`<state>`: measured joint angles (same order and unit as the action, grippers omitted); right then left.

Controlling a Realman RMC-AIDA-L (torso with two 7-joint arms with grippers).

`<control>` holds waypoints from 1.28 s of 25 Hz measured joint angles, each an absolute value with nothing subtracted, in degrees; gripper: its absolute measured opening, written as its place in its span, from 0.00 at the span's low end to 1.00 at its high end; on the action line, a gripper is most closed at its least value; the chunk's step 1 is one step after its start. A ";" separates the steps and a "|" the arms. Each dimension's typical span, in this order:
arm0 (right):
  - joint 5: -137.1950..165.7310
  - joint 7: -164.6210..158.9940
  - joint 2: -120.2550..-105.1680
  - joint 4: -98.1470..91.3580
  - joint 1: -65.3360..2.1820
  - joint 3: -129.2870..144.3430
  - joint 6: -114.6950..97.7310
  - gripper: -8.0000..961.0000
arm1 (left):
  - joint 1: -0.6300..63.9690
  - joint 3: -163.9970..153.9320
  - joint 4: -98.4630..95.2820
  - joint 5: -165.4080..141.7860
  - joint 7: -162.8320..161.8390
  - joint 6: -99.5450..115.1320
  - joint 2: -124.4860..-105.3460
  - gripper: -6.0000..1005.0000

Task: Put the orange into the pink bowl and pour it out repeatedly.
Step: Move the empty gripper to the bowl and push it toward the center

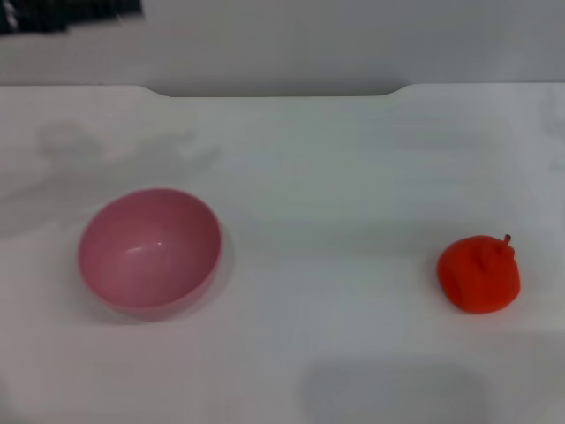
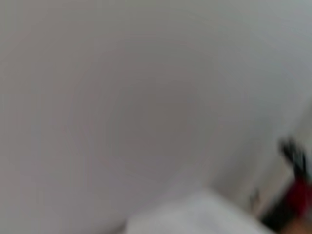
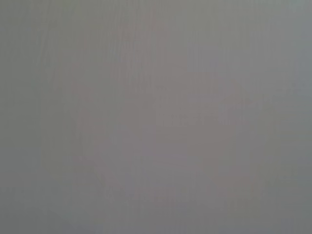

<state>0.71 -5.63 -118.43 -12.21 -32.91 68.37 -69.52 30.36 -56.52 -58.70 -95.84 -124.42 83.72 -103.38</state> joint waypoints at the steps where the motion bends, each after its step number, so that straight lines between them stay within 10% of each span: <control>1: 0.70 -5.63 -118.37 -12.22 -32.97 68.37 -69.47 0.52 | 31.22 -56.14 -60.95 -100.61 -127.59 85.73 -103.51 0.65; 23: 0.70 -5.67 -118.29 -12.22 -32.83 67.95 -69.34 0.52 | 39.43 -56.09 -79.23 -153.73 -148.55 98.71 -114.82 0.66; 32: 0.70 -5.70 -117.96 -12.11 -32.63 68.00 -69.33 0.52 | 37.05 -56.42 -72.00 -156.13 -149.07 90.71 -115.77 0.66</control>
